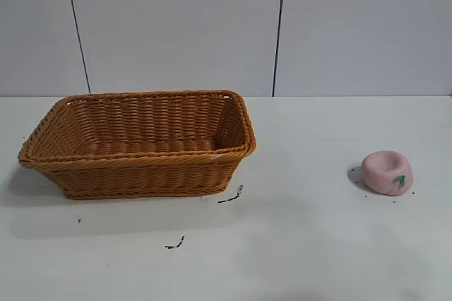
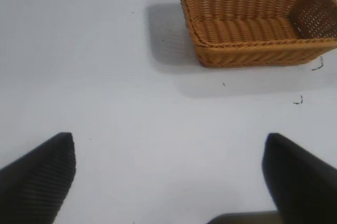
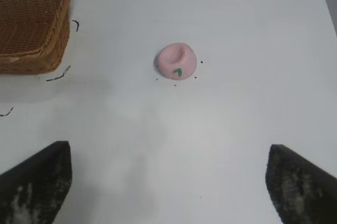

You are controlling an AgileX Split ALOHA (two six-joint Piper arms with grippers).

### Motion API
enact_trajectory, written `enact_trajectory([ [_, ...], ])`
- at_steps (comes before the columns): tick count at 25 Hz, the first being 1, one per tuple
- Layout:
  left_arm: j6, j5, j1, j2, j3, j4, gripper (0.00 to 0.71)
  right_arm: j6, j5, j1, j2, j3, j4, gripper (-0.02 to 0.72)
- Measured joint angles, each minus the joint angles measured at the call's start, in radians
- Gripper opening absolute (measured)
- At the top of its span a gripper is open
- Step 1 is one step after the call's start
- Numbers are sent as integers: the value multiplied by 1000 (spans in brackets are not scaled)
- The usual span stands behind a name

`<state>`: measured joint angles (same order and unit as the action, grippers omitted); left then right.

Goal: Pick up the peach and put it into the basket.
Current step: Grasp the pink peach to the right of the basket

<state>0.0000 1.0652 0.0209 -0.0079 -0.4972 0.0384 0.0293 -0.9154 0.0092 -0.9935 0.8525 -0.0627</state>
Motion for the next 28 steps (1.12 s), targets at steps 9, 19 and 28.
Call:
enact_trajectory([
  [9,0,0,0,0,0,0,693,21,-32,0,-575,363,0,695],
  [19,0,0,0,0,0,0,693,51,0,36,-900,531,4,695],
  [28,0,0,0,0,0,0,693,48,73,36,-1056,531,28,695],
])
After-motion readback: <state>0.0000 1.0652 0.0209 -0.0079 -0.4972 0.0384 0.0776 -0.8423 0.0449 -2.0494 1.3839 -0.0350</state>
